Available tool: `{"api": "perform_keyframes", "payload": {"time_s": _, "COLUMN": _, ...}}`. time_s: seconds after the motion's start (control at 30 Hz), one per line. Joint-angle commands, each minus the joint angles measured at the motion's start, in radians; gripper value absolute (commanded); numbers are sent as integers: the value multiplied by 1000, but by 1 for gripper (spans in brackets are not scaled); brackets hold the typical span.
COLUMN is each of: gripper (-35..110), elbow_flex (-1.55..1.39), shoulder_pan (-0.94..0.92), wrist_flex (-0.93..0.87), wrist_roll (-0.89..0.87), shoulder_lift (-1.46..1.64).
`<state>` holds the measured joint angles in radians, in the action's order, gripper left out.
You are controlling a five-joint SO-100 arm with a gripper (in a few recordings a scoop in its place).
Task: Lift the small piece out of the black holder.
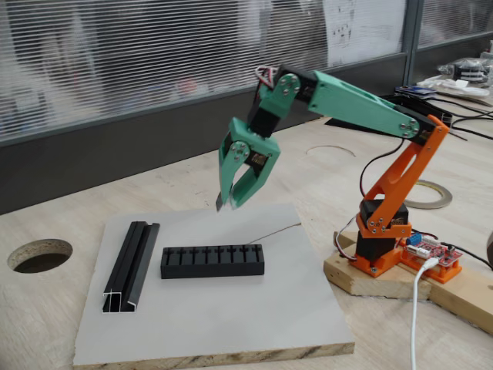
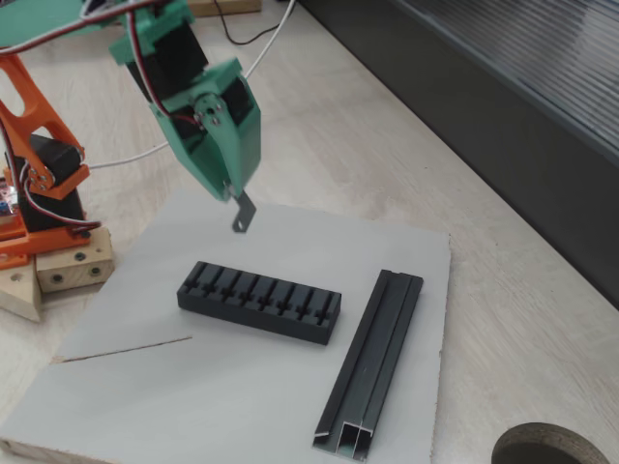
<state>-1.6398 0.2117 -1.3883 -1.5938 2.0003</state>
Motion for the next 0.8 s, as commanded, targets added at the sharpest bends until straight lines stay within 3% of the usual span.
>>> {"api": "perform_keyframes", "payload": {"time_s": 0.0, "gripper": 7, "elbow_flex": 18, "shoulder_pan": -2, "wrist_flex": 0, "wrist_roll": -21, "shoulder_lift": 107}}
{"api": "perform_keyframes", "payload": {"time_s": 0.77, "gripper": 7, "elbow_flex": 18, "shoulder_pan": 0, "wrist_flex": 2, "wrist_roll": -21, "shoulder_lift": 339}}
